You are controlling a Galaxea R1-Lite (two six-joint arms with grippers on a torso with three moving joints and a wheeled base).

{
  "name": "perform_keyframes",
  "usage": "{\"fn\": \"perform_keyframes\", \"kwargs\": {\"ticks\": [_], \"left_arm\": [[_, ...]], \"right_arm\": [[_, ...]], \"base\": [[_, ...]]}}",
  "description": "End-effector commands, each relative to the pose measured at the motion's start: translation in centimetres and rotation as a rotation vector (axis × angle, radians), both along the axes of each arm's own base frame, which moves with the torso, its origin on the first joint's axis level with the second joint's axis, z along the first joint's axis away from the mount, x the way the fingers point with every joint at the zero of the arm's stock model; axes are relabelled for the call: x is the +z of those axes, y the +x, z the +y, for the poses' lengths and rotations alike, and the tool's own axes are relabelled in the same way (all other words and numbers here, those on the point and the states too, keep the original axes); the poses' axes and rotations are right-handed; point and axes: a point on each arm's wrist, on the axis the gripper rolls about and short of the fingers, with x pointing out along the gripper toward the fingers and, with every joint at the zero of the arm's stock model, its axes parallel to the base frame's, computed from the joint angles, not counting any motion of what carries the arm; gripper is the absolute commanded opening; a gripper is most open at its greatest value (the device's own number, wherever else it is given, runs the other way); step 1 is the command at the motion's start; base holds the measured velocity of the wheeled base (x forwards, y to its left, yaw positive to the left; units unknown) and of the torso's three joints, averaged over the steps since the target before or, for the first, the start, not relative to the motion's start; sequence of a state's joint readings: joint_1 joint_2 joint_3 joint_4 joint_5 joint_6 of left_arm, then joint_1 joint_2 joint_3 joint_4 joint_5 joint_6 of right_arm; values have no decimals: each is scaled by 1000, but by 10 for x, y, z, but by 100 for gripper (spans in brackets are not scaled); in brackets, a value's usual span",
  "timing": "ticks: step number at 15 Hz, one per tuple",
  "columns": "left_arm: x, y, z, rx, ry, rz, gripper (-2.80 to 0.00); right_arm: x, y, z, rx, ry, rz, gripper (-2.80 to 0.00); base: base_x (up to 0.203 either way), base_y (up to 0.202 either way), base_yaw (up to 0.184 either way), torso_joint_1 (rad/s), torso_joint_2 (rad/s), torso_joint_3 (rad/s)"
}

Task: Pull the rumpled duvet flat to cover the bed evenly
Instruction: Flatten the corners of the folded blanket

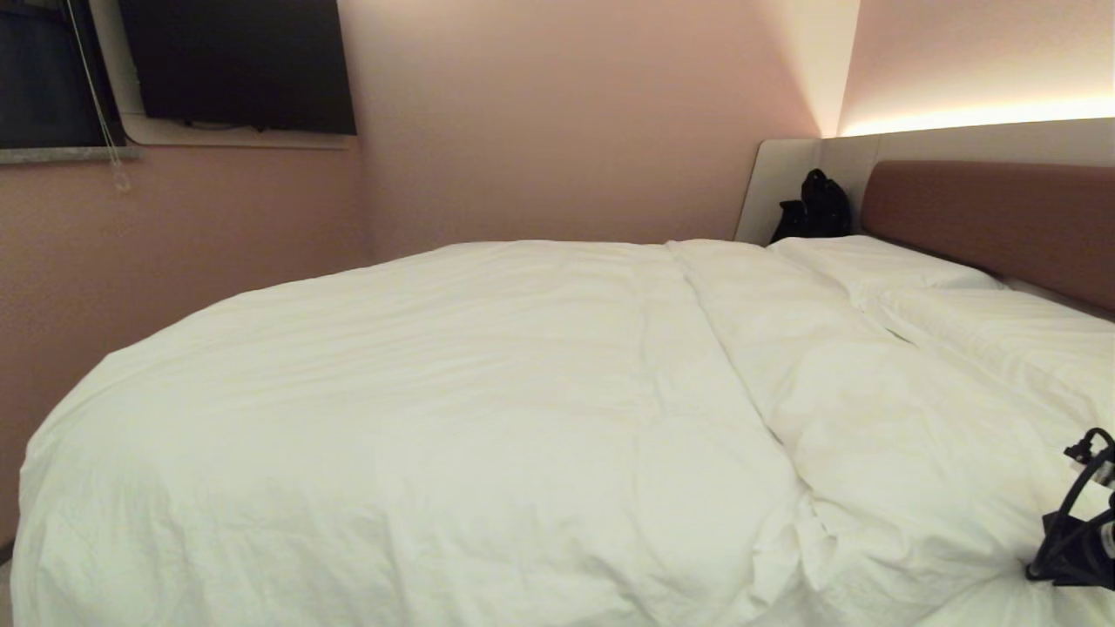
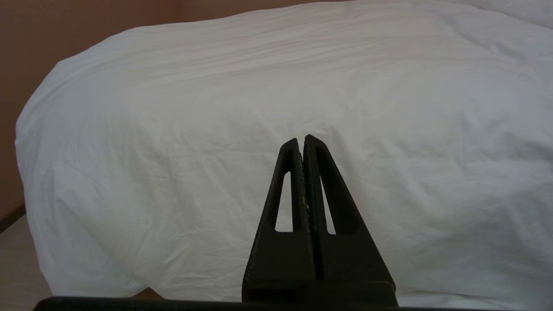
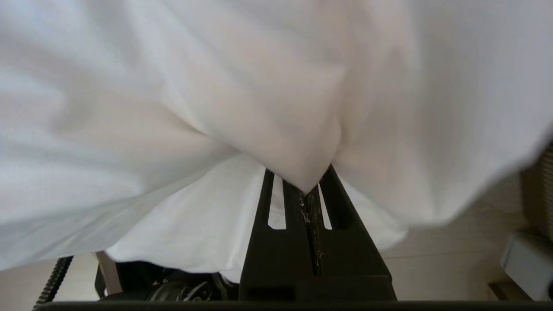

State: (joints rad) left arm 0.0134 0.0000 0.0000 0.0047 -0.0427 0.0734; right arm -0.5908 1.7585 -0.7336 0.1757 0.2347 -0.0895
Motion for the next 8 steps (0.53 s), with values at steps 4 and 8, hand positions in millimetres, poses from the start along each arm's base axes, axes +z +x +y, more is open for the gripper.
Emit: {"fn": "perform_keyframes", "kwargs": {"ticks": [4, 8], "left_arm": [[0, 0, 0, 0, 0, 1, -280], [0, 0, 0, 0, 0, 1, -280]], "right_arm": [[25, -32, 2, -52, -49, -37, -280], [44, -50, 17, -46, -107, -112, -280]], "base": [[0, 0, 0, 0, 0, 0], [0, 0, 0, 0, 0, 0]]}}
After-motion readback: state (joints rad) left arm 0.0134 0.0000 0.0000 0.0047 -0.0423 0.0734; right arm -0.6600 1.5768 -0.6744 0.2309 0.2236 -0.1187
